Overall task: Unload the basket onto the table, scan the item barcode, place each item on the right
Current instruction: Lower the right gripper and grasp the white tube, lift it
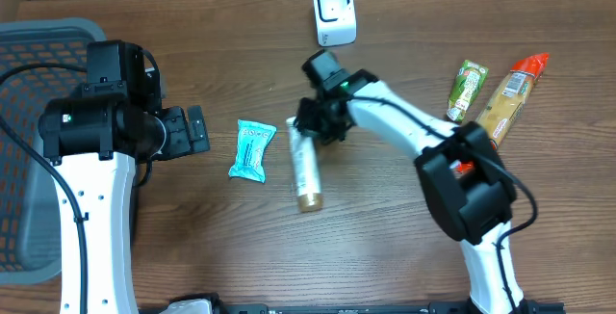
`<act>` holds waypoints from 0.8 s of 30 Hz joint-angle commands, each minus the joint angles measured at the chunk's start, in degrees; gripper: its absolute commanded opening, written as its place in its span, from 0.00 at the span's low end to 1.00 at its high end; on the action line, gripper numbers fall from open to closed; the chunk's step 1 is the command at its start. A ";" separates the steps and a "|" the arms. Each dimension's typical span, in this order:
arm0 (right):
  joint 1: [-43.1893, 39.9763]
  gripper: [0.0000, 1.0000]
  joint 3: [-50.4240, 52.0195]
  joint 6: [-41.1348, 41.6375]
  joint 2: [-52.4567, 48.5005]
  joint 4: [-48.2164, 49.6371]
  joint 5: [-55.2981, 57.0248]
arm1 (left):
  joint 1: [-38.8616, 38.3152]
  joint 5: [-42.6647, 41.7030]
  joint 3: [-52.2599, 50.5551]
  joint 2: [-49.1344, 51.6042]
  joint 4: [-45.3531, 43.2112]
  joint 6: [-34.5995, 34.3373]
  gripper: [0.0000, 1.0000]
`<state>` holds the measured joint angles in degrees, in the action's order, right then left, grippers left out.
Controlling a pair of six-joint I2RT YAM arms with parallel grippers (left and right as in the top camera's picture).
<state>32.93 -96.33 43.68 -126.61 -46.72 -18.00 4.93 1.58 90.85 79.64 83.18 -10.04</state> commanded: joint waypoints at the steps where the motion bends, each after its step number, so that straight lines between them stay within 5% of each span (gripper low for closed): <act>1: -6.43 0.03 -0.15 12.90 3.80 -4.76 3.80 | 0.31 0.33 0.74 0.13 0.15 1.27 1.00; 7: -11.19 0.04 1.46 8.33 3.80 -7.10 1.38 | 0.31 0.33 0.74 0.13 0.15 1.27 1.00; 9: -11.74 0.24 1.44 2.40 3.82 -7.91 1.38 | 0.31 0.33 0.74 0.13 0.15 1.27 1.00; 11: -12.17 0.58 1.14 -4.15 3.96 -9.86 1.40 | 0.31 0.33 0.74 0.13 0.15 1.27 1.00; 12: -12.59 0.67 0.79 -7.37 4.11 -11.30 1.38 | 0.31 0.33 0.74 0.13 0.15 1.29 1.00; 19: -15.45 0.72 -0.94 -19.91 8.02 -21.70 3.67 | 0.31 0.33 0.74 0.13 0.15 1.27 1.00; 24: -15.13 0.73 -0.63 -21.68 8.74 -29.86 8.46 | 0.31 0.33 0.74 0.13 0.15 1.27 1.00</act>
<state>17.47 -95.72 25.87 -120.09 -75.29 -12.99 4.93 1.58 90.85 79.64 83.20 -10.04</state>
